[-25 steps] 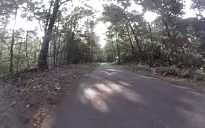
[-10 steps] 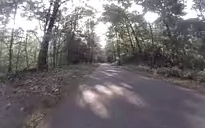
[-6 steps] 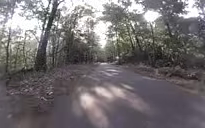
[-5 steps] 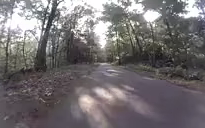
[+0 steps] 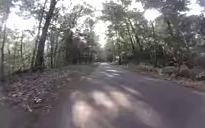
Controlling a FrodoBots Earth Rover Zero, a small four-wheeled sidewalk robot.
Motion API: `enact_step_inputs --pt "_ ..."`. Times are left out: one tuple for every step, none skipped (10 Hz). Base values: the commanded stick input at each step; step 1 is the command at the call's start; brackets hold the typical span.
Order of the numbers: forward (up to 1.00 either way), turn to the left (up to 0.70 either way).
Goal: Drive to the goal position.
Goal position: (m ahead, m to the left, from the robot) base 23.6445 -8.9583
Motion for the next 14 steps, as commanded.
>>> enact_step_inputs --pt "0.7 -0.01" --pt "0.7 -0.01" --pt "0.7 -0.01" --pt "0.7 -0.01" --pt "0.7 -0.01" --pt "0.7 -0.01" --pt "0.7 -0.01" --pt "0.7 -0.01" --pt "0.7 -0.01" --pt "0.7 -0.01" --pt "0.7 -0.01" --pt "0.7 -0.01" --pt "0.7 -0.01" --pt "0.7 -0.01"
